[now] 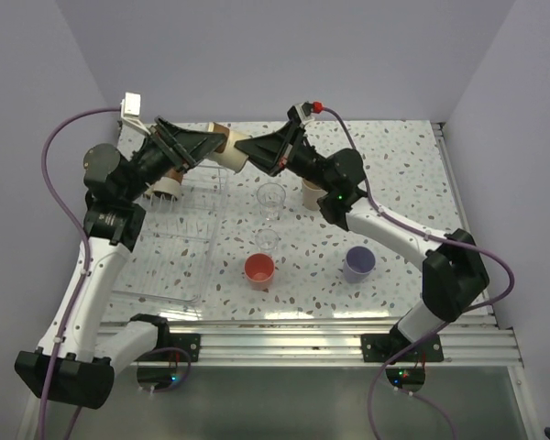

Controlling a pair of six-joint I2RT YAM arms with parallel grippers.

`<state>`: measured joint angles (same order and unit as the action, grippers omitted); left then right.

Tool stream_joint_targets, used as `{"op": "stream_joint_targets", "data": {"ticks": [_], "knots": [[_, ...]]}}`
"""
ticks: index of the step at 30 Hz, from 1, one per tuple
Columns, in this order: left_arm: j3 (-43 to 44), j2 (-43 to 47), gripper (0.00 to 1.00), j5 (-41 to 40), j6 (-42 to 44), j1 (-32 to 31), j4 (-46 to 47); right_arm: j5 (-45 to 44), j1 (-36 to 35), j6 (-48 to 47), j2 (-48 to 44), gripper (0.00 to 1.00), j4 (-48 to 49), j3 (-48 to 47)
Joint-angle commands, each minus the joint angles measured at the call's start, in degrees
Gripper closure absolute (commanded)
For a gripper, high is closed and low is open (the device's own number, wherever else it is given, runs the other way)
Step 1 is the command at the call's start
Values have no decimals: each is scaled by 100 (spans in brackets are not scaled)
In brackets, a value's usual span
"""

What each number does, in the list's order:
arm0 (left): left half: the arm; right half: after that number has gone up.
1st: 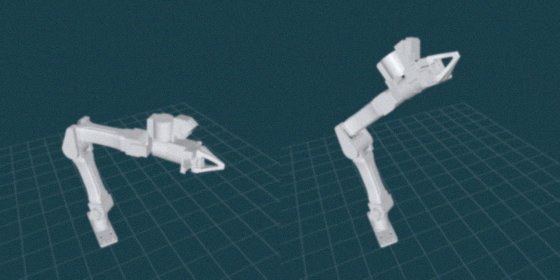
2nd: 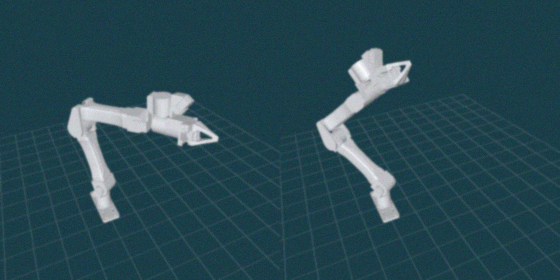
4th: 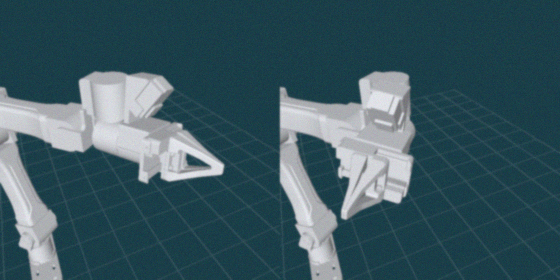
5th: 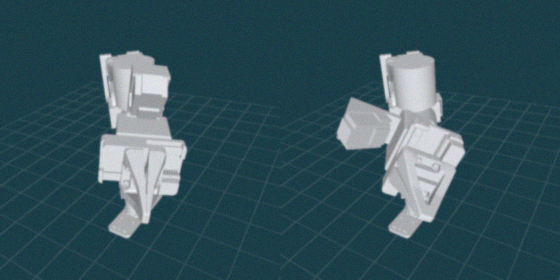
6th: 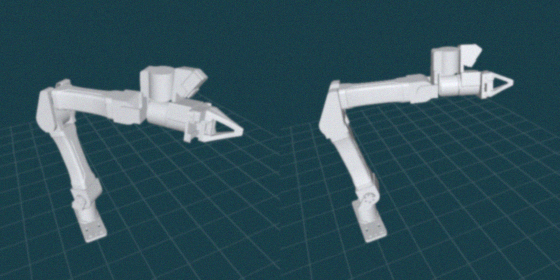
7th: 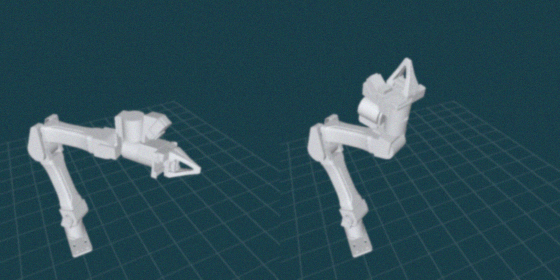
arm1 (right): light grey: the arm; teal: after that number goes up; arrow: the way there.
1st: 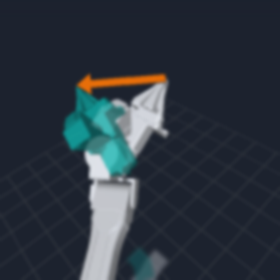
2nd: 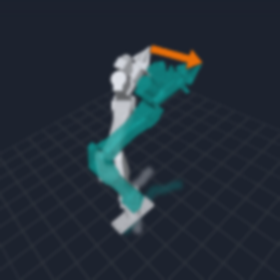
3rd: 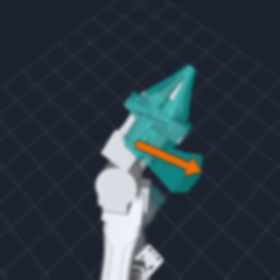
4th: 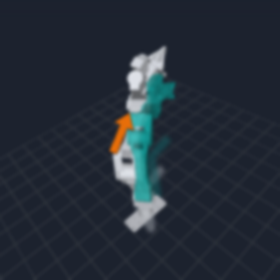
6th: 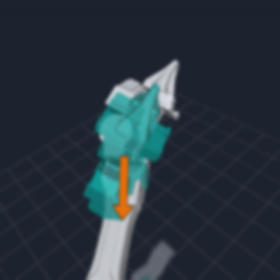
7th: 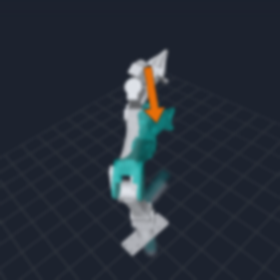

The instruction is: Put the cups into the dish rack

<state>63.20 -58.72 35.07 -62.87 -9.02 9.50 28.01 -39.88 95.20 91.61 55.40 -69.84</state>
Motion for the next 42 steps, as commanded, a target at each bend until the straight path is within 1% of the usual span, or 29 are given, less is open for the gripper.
{"op": "stream_joint_targets", "data": {"ticks": [1,2,3,4,5,6,7,8,9,10,11,12,14,15,18,20,25,28,33,42], "knots": [[674,-78,94,-491,695,-21,-946,230,6,104,6,100,411,-354],[1207,-296,99,-623,1193,-21,-1541,301,24,9,-12,90,297,-354],[1543,-437,100,-972,1503,-21,-2591,493,94,-106,-125,76,-104,-346],[1903,-613,100,-1184,1802,-4,-3133,591,138,-272,-239,61,-413,-320],[2577,-928,100,-1387,2092,-4,-3617,670,182,-752,-354,50,-842,-276],[2888,-1096,100,-1763,2556,22,-4457,758,243,-1053,-485,30,-1342,-275],[3178,-1254,100,-1897,2743,136,-4813,837,365,-1369,-643,24,-2296,-267],[3607,-1543,100,-1986,3076,198,-5104,864,419,-2077,-906,21,-2845,-328],[3786,-1677,100,-2204,3210,259,-5612,864,515,-2484,-1048,14,-3981,-389],[3961,-1843,100,-2293,3341,373,-5843,829,551,-2889,-1153,13,-4558,-468],[4172,-2097,100,-2407,3595,392,-6010,603,586,-3702,-1346,11,-5156,-686],[4244,-2230,100,-2617,3711,392,-6291,461,630,-4084,-1409,10,-6232,-819],[4315,-2546,100,-2794,4018,401,-6538,162,683,-4839,-1532,10,-6969,-1109],[4297,-2635,100,-2934,4098,392,-6583,117,753,-4983,-1550,10,-7433,-1171],[4043,-2820,100,-3321,4388,339,-6566,91,858,-5230,-1673,10,-7841,-1181],[3832,-2917,100,-3619,4511,304,-6496,82,876,-5239,-1830,10,-7851,-988],[3489,-3198,100,-4051,4617,128,-6232,55,885,-5204,-2095,10,-7746,-513],[3471,-3373,100,-4166,4696,67,-6136,55,885,-5222,-2148,11,-7728,-443],[3401,-3629,100,-4657,4872,-117,-5977,99,894,-5213,-2165,11,-7684,-355],[3120,-3954,100,-4702,4951,-311,-5555,134,894,-5213,-2236,12,-7640,-126]]}}
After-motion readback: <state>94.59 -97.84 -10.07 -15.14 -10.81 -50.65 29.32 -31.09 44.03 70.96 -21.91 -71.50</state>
